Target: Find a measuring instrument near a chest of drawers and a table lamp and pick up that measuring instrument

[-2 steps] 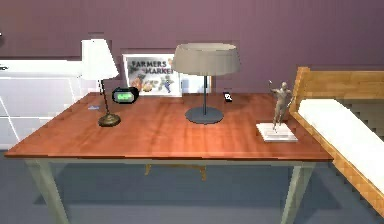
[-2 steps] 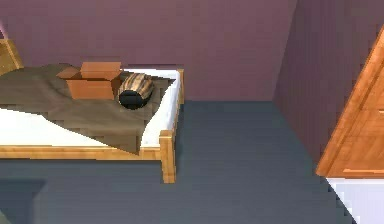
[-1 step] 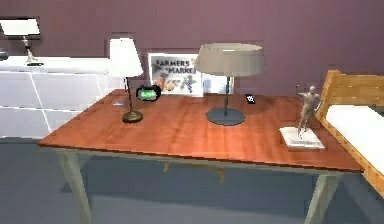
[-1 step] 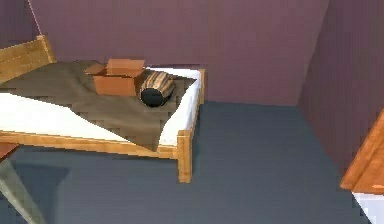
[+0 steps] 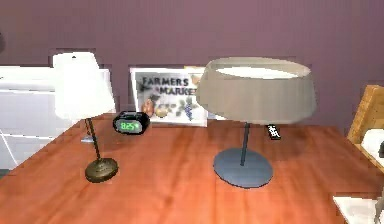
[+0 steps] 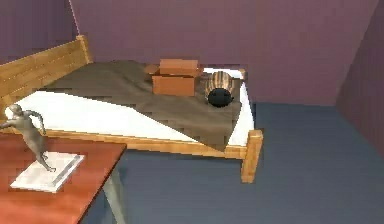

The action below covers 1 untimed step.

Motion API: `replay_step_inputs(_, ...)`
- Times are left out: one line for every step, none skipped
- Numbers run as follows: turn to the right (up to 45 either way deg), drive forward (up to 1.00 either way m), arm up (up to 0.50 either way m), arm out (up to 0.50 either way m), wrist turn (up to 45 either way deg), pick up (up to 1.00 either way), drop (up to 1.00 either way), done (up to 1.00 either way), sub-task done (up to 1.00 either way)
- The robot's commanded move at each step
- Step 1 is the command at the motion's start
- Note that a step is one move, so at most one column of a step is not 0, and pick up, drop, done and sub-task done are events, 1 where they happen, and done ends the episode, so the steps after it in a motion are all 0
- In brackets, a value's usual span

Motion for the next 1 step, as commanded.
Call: replay_step_inputs(-45.0,0.0,0.0,0.0,0.0,0.0,0.0,0.0,0.0)
